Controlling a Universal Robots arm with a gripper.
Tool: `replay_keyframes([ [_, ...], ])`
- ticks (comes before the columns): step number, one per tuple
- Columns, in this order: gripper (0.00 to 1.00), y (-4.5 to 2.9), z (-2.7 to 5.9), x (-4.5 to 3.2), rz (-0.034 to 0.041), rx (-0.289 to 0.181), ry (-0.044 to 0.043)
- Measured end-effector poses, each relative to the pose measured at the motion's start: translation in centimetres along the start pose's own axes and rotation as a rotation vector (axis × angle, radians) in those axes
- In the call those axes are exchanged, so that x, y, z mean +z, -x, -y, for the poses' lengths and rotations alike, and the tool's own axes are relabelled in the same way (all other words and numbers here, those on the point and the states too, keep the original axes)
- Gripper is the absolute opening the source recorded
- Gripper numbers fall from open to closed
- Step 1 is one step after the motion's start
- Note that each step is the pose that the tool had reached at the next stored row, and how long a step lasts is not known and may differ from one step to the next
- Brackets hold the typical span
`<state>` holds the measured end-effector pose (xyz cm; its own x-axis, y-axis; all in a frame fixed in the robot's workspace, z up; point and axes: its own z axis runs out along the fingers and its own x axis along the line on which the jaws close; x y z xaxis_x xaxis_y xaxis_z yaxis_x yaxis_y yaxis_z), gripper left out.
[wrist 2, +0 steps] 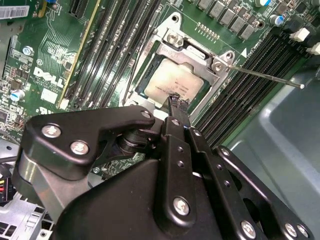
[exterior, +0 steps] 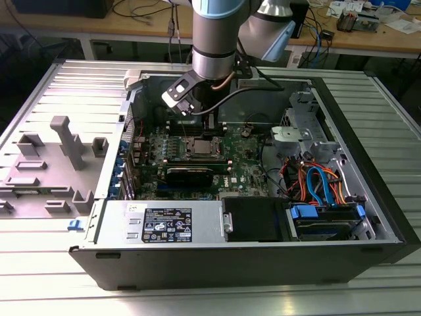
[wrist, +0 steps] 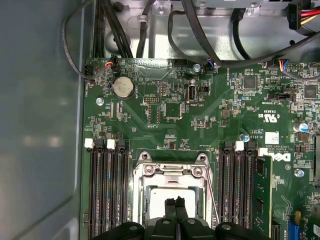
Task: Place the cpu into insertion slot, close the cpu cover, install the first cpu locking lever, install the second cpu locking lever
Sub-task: 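Close the cpu cover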
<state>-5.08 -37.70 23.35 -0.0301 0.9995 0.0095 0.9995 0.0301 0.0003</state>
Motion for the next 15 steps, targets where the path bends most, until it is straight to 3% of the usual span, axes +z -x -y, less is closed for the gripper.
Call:
replay_keyframes([
  [4,0.11,0.00,0.07,0.02,0.0001,0.000,0.0000],
  [15,0.11,-0.04,1.45,0.29,0.0000,-0.015,-0.0001],
])
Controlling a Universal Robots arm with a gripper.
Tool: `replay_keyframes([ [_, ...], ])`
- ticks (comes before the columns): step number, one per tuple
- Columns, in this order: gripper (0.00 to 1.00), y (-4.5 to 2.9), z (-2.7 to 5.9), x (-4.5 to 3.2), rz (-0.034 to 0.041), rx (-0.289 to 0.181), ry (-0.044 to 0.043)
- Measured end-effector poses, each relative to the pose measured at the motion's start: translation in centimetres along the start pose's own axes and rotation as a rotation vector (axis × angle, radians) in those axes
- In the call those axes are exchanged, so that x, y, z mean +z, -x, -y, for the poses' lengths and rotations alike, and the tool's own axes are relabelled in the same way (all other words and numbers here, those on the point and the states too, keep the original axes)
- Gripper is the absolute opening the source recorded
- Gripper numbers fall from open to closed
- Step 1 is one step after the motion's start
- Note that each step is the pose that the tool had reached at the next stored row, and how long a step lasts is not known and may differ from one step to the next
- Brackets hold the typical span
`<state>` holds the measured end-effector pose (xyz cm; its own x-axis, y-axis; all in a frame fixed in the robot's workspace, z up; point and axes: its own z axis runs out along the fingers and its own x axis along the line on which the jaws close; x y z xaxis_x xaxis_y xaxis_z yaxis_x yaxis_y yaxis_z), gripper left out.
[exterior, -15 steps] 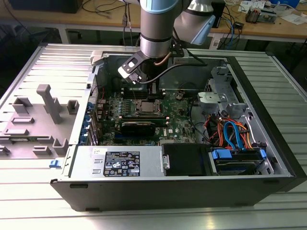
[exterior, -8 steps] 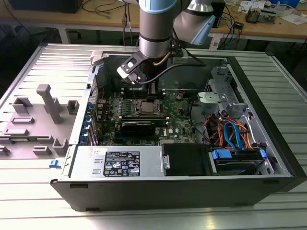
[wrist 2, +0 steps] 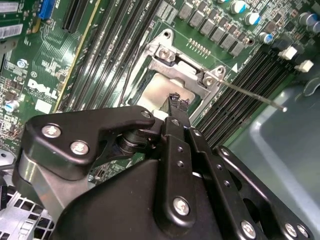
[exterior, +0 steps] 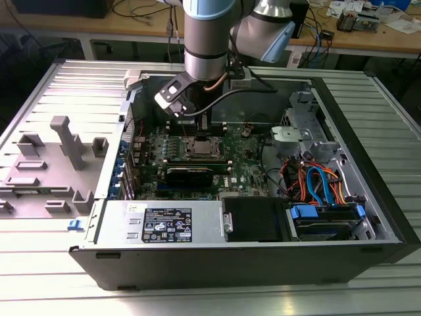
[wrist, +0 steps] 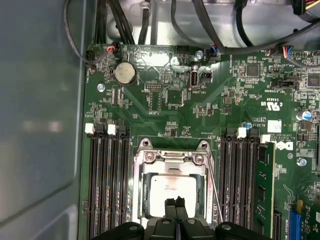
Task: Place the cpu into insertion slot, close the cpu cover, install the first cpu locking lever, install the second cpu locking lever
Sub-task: 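Close the cpu cover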
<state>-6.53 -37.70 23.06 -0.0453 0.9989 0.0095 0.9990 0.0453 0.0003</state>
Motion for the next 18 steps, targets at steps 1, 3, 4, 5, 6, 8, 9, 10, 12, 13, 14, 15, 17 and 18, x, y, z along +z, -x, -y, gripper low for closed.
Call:
replay_keyframes([
  [1,0.11,0.00,0.08,0.04,0.0002,0.000,-0.0001],
  [3,0.11,-0.01,0.21,0.13,0.0000,-0.001,0.0001],
  [4,0.11,0.00,0.39,0.18,-0.0001,-0.003,0.0003],
  [5,0.11,0.03,0.52,0.23,-0.0003,-0.005,0.0006],
  [6,0.11,0.05,0.67,0.30,-0.0004,-0.008,0.0008],
  [8,0.11,0.07,1.09,0.53,0.0000,-0.016,0.0010],
  [9,0.11,0.07,1.28,0.75,0.0000,-0.025,0.0011],
  [10,0.11,0.07,1.39,0.93,0.0000,-0.034,0.0010],
  [12,0.11,0.07,1.63,1.20,0.0001,-0.048,0.0035],
  [13,0.11,0.06,1.66,1.28,0.0000,-0.050,0.0042],
  [14,0.11,0.07,1.67,1.36,0.0001,-0.052,0.0044],
  [15,0.11,0.07,1.67,1.50,0.0003,-0.053,0.0044],
  [17,0.11,0.07,1.70,1.73,0.0005,-0.053,0.0045],
  [18,0.11,0.06,1.72,1.90,0.0010,-0.054,0.0044],
])
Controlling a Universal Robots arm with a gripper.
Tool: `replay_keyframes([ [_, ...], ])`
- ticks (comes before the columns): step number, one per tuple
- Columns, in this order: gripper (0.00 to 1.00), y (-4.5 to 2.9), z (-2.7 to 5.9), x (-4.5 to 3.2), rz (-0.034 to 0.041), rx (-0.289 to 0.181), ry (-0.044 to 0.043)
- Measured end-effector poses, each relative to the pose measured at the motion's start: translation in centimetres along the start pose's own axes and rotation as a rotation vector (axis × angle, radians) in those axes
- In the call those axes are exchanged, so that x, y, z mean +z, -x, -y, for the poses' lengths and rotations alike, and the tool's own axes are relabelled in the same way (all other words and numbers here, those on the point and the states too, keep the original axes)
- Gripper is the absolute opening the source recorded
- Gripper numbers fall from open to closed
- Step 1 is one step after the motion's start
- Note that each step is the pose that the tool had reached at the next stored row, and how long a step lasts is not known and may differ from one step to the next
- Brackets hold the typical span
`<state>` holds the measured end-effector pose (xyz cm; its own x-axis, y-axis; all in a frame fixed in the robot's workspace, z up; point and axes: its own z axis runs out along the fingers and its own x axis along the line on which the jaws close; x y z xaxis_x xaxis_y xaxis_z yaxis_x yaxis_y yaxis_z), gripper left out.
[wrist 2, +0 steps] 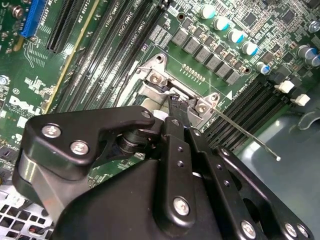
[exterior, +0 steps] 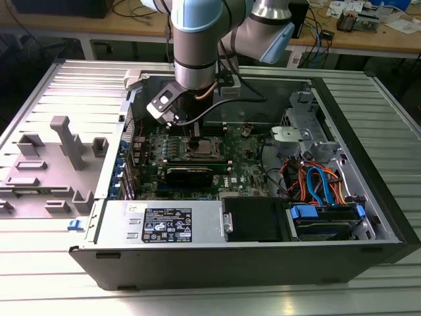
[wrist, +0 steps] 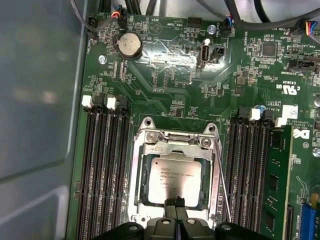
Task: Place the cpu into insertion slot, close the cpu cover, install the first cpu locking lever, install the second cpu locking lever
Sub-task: 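Close the cpu cover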
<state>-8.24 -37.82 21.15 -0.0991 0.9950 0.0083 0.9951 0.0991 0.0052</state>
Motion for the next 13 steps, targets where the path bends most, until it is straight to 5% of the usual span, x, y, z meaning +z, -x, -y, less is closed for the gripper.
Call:
replay_keyframes([
  [7,0.11,-0.02,0.09,0.50,0.0020,-0.001,-0.0004],
  [13,0.11,-0.04,0.11,0.07,0.0019,-0.002,0.0000],
])
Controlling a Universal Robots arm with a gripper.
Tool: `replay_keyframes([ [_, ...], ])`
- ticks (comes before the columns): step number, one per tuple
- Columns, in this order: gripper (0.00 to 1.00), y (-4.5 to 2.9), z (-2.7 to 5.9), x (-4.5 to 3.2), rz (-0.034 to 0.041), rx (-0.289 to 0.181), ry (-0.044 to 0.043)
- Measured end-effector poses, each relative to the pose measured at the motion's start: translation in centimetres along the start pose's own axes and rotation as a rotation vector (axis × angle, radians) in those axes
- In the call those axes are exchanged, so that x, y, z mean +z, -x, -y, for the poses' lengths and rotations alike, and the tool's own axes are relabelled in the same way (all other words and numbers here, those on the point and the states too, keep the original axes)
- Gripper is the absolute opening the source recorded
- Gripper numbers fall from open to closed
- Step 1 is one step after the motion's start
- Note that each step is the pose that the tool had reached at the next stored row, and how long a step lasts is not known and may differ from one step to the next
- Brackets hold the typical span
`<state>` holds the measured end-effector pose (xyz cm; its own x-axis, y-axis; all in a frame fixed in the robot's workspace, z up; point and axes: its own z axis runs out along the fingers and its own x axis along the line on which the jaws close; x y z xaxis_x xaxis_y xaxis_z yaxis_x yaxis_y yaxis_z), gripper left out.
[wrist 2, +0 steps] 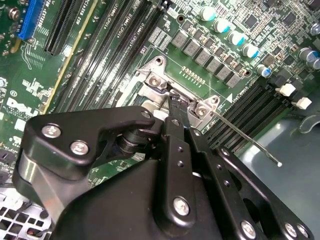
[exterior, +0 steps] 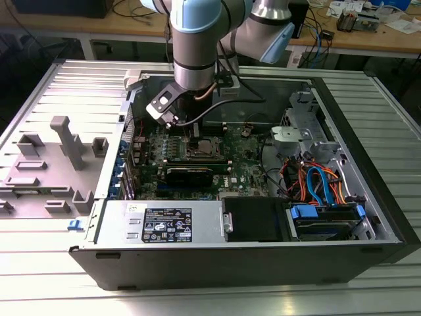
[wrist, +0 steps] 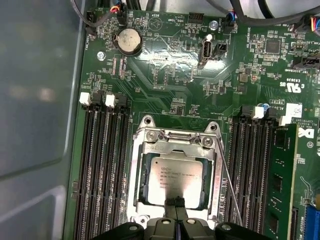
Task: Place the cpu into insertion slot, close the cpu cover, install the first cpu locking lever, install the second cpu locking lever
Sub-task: 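Close the cpu cover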
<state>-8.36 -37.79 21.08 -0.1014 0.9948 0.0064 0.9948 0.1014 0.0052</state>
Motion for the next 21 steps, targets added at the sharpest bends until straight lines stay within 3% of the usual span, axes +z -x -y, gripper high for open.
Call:
replay_keyframes([
  [2,0.11,-0.01,-0.20,-0.05,0.0028,0.000,-0.0002],
  [3,0.11,0.01,-0.55,-0.05,0.0084,0.000,-0.0009],
  [7,0.11,0.07,-1.65,-0.03,0.0181,0.000,-0.0018],
  [10,0.11,0.14,-2.50,-0.01,0.0190,0.000,-0.0020],
  [21,0.11,0.14,-2.55,-0.01,0.0190,0.000,-0.0021],
])
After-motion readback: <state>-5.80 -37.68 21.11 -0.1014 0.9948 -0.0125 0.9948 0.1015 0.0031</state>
